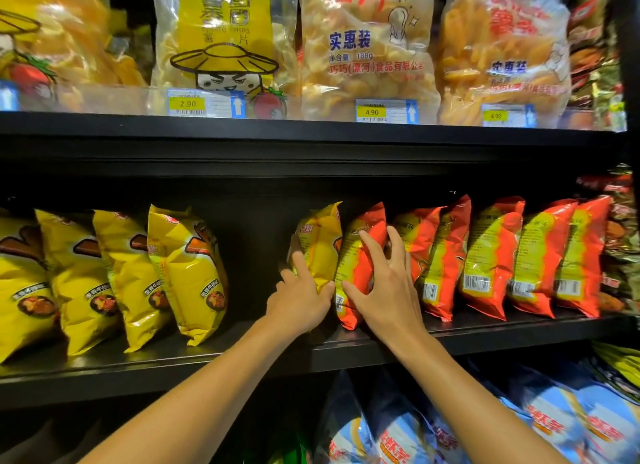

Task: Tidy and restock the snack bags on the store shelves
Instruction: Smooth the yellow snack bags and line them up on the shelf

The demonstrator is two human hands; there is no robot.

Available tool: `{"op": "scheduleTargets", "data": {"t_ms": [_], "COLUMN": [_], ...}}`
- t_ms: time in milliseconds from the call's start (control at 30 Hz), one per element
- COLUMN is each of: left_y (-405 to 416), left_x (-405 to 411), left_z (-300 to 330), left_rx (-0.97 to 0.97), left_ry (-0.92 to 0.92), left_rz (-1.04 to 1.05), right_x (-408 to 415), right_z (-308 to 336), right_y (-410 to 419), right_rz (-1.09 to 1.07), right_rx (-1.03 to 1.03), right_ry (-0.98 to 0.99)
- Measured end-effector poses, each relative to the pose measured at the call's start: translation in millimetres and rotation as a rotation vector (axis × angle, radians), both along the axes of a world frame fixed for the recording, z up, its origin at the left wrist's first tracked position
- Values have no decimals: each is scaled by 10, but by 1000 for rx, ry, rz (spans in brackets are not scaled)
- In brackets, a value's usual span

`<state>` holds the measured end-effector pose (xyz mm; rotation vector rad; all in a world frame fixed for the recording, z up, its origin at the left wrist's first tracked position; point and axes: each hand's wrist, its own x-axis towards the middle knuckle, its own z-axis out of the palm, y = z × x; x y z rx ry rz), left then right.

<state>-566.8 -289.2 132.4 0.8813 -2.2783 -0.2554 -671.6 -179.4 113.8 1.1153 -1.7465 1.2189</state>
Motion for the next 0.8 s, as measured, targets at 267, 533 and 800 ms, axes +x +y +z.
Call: {"op": "scheduleTargets", "data": {"t_ms": [267,533,800], "left_y": [-68,-34,-7], "left_x": [16,122,945], "left_z": [-58,-148,-278], "left_rx": [79,-133,-494], "left_ry": [82,98,140], "left_rz": [-132,-119,-187], "right_x": [-78,-99,-42], "right_z": [-52,-52,-52], "right_y": [-35,-27,153], "right_rz": [11,73,217], "right_rx": [-22,-103,-311], "right_ry": [-2,25,187]}}
